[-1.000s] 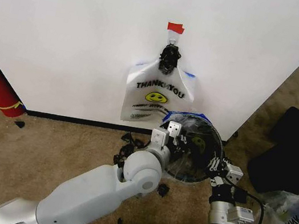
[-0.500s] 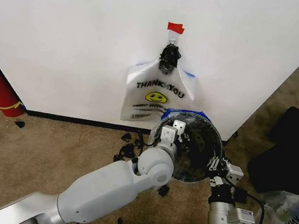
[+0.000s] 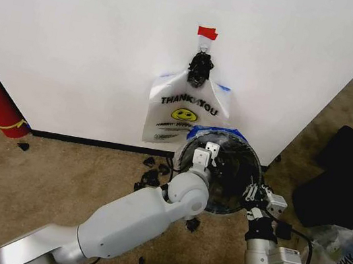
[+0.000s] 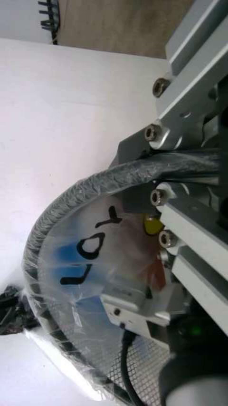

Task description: Pick up the garbage bag from the wall and place it over the trash bin.

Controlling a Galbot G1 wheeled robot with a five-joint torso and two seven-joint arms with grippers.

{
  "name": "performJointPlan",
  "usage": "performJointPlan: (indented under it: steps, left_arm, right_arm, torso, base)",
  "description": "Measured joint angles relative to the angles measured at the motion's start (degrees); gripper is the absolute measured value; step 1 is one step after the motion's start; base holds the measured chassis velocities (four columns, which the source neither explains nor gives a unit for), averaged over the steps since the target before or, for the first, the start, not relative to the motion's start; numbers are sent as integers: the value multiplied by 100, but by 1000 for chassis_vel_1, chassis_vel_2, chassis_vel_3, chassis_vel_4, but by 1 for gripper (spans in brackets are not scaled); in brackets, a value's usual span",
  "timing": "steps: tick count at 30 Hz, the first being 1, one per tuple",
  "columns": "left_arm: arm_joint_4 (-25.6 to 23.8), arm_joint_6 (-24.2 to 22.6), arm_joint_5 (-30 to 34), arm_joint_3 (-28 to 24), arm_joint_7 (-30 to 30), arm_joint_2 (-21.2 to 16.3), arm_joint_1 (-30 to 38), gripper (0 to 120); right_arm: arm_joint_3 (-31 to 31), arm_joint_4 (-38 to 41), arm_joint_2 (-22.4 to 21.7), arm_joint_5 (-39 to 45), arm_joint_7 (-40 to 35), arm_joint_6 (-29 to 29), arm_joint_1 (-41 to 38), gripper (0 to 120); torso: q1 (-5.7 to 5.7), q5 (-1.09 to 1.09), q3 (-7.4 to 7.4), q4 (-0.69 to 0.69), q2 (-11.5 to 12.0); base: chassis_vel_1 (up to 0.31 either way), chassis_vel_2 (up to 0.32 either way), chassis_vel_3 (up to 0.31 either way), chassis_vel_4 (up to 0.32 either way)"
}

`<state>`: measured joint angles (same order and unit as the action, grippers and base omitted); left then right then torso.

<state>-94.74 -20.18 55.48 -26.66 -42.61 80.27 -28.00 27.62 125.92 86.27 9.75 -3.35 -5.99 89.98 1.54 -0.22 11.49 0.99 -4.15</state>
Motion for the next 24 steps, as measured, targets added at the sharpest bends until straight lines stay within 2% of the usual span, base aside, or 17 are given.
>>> performJointPlan:
  steps: [18, 21, 24]
  left_arm:
    - [145, -124, 75, -153, 96, -2, -73, 0]
    - [61, -172, 151, -210, 92, -49, -82, 0]
    - [-175, -342, 497, -250, -34, -126, -101, 0]
  right_arm:
    - [-36, 246, -102, 775, -89, 392, 94, 1]
    - [-20, 149, -101, 610, -69, 322, 72, 1]
    - [-30, -31, -91, -423, 107, -104, 107, 1]
  torso:
    - [0, -1, 0, 0, 0]
    - [0, 0, 0, -1, 0]
    - [0, 0, 0, 1, 0]
  base:
    - [0, 0, 0, 0]
    - [0, 0, 0, 0]
    - [0, 0, 0, 0]
